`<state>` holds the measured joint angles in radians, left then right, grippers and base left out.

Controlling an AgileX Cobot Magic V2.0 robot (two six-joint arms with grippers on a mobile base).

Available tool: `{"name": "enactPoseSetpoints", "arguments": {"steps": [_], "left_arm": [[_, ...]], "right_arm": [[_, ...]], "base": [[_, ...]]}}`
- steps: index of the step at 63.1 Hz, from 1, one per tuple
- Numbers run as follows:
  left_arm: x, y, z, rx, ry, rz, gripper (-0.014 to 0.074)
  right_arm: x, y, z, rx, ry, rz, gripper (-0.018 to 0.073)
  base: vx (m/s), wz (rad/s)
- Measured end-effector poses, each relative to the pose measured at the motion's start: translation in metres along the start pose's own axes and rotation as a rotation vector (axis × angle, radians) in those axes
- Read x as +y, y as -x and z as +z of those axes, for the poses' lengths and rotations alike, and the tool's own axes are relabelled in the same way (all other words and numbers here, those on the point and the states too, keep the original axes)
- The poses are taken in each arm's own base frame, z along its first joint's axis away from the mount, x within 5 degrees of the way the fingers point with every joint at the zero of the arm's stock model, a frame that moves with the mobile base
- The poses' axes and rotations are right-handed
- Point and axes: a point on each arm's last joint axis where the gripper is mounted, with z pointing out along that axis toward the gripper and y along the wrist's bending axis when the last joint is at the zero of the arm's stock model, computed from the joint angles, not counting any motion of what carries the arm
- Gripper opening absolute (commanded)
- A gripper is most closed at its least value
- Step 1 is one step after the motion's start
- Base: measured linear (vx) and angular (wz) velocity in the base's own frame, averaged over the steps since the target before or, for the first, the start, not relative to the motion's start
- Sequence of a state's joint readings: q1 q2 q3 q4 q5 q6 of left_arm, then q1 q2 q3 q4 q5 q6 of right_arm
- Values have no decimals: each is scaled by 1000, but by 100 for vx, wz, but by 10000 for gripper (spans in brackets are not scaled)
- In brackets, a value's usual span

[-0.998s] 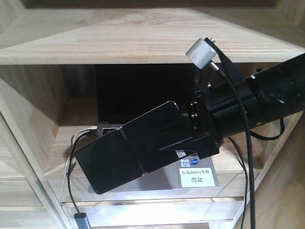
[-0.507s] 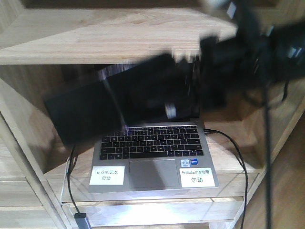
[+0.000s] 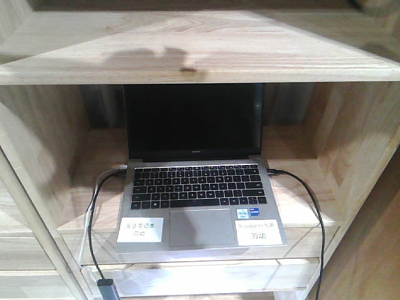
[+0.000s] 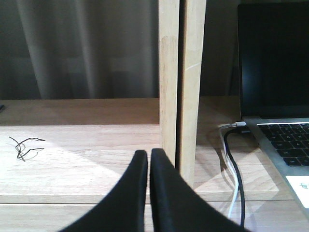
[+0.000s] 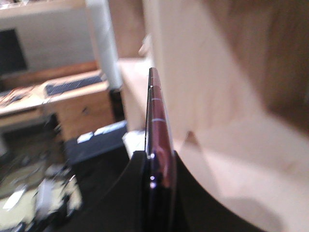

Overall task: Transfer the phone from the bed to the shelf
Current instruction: 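Raise the right gripper with the phone above the upper shelf, then lower the phone onto the upper shelf and open the right gripper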

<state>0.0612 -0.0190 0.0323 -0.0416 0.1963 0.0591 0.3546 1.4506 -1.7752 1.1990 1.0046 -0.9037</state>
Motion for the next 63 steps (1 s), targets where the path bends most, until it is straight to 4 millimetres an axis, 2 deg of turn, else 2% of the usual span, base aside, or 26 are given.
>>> {"name": "enactPoseSetpoints", "arguments": {"steps": [12, 20, 31, 40, 63], "left_arm": [[0, 0, 0, 0, 0, 0, 1], [0, 0, 0, 0, 0, 0, 1], [0, 0, 0, 0, 0, 0, 1], [0, 0, 0, 0, 0, 0, 1], [0, 0, 0, 0, 0, 0, 1]], "right_arm": [[-21, 12, 28, -46, 10, -20, -2], [-36, 9, 58, -57, 33, -10, -2], [-64, -11, 96, -46, 23, 33, -2], [-88, -31, 115, -38, -26, 80, -2], [-127, -63, 139, -46, -152, 72, -2]], "base": [[0, 0], [0, 0], [0, 0], [0, 0], [0, 0]]}}
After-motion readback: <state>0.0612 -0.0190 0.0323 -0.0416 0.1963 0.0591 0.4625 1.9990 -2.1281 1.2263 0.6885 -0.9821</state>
